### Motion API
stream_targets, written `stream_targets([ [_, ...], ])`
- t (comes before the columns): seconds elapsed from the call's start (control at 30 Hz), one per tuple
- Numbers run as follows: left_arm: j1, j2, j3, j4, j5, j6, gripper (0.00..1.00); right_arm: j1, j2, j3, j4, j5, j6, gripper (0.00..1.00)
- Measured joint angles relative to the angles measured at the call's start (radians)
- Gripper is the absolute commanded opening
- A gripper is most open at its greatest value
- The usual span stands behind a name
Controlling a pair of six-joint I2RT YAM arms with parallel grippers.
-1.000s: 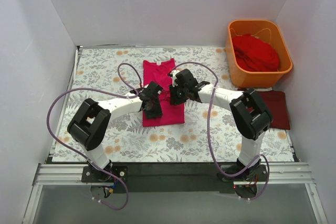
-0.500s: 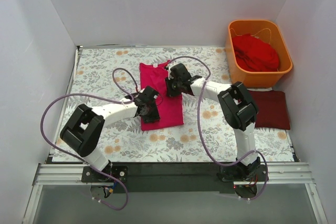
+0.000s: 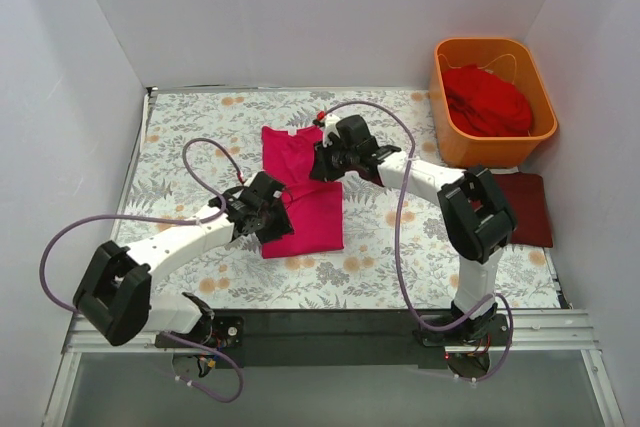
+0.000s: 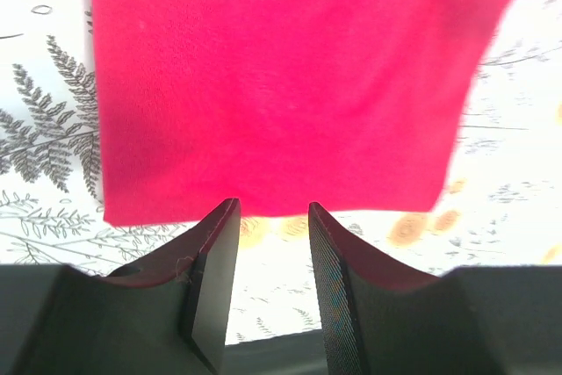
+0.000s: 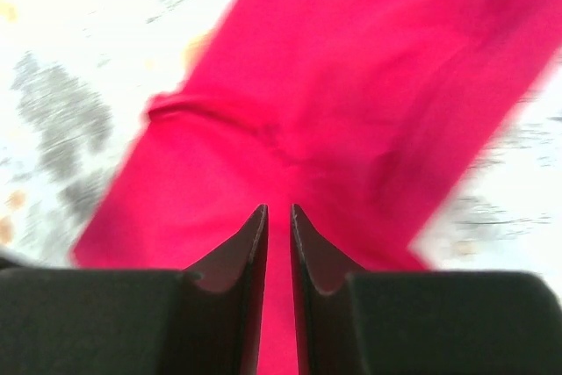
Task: Fold and stack the t-shirts
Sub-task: Fold the tshirt
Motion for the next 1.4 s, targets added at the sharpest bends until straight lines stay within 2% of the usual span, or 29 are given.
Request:
stream_targets([
  [0.07, 0.0, -0.051, -0.009, 0.001, -0.014, -0.019, 0.36, 0.029, -0.045, -0.051, 0.032, -0.05, 0.008, 0.22],
  [0.23, 0.002, -0.101, -0.044, -0.016, -0.056, -0.074, 0.2, 0.12, -0.044, -0.103, 0.109, -0.128, 0.037, 0.22],
  [0.43, 0.004, -0.05, -0.103, -0.014, -0.063, -0.101, 0.17, 0.177, 0.066, -0.101, 0.165, -0.169, 0.064, 0.22],
  [0.77, 0.006, -0.002, -0.123, -0.014, -0.04, -0.112, 0.16, 0.183, 0.184, -0.019, 0.182, -0.155, 0.068, 0.22],
  [1.0, 0.008, 0.004, -0.124, -0.017, -0.016, -0.112, 0.15, 0.157, 0.284, 0.12, 0.186, -0.114, 0.063, 0.23],
  [1.2, 0.008, -0.004, -0.137, -0.036, -0.008, -0.112, 0.16, 0.081, 0.378, 0.284, 0.181, -0.069, 0.058, 0.24],
  [1.4, 0.008, -0.06, -0.14, -0.052, -0.01, -0.113, 0.16, -0.029, 0.351, 0.332, 0.177, -0.063, 0.058, 0.26],
])
